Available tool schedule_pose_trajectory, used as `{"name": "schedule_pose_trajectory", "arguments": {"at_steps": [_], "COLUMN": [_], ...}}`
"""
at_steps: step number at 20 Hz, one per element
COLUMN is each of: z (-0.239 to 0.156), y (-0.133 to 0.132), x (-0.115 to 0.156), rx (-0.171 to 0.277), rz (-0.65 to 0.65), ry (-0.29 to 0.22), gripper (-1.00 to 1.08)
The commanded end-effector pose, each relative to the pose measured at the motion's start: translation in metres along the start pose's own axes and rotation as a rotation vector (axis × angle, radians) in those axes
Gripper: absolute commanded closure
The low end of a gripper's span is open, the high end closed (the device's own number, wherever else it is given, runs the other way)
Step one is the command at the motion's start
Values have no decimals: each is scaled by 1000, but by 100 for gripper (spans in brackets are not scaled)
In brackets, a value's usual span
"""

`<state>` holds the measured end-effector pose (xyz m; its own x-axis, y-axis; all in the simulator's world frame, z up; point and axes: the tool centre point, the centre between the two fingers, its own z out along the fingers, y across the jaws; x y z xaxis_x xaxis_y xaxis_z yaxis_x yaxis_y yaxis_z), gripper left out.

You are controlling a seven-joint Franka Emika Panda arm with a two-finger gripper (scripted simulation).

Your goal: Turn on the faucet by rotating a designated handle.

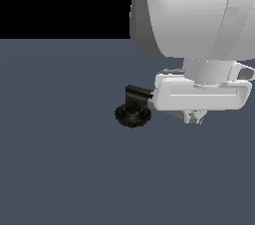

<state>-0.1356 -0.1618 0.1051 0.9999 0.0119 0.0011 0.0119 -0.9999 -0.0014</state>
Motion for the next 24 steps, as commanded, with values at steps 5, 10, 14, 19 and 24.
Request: {"name": "schedule_pose_trajectory", "arguments": {"at_steps": [5, 10, 14, 19, 24], "z": [2, 2, 2, 2, 3], "y": [10, 22, 32, 44, 56], "x": [23, 36, 47, 59, 72], "rx": [-1, -1, -1, -1, -1], "rz": [-17, -16, -14, -13, -11], "ry": [2, 2, 1, 0, 0], "gripper": [108, 108, 108, 108, 108]}}
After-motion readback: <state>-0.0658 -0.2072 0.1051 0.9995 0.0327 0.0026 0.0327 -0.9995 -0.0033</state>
